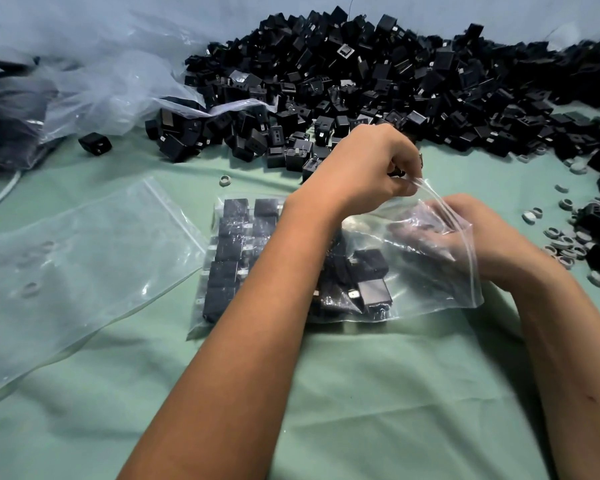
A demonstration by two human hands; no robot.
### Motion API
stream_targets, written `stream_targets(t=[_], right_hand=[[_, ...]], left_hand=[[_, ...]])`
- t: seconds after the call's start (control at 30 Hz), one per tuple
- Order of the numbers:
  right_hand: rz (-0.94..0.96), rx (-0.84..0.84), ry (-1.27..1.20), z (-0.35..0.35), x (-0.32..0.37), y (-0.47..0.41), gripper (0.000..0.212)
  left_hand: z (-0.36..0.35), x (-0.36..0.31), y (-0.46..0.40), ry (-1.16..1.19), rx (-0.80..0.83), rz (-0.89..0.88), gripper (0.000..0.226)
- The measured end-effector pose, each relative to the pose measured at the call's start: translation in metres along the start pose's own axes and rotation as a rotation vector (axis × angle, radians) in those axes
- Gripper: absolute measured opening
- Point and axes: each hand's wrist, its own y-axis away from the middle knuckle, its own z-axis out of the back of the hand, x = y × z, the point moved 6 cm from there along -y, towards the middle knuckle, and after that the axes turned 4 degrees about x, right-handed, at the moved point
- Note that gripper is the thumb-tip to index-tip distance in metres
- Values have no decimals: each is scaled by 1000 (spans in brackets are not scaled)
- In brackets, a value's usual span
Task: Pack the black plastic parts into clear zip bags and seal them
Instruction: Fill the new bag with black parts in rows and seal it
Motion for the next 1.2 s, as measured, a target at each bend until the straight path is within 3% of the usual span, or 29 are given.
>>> stream_targets(t=[0.1, 0.2, 0.47, 0.6, 0.77, 1.2], right_hand=[[77, 56, -53, -7, 14, 1, 16], [179, 102, 32, -18, 23, -1, 21], [244, 253, -98, -25, 21, -4, 33], [200, 228, -76, -31, 18, -6, 34], [230, 239, -58, -35, 25, -8, 18], [180, 190, -73, -36, 22, -9, 19]], left_hand=[[-2, -3, -1, 0, -3, -11, 12], [-3, -4, -2, 4, -2, -19, 13], [-4, -3, -2, 11, 9, -16, 15], [-5, -2, -3, 58, 10, -7, 17], [-4, -2, -2, 55, 0, -12, 16], [-4, -3, -2, 94, -1, 4, 17]])
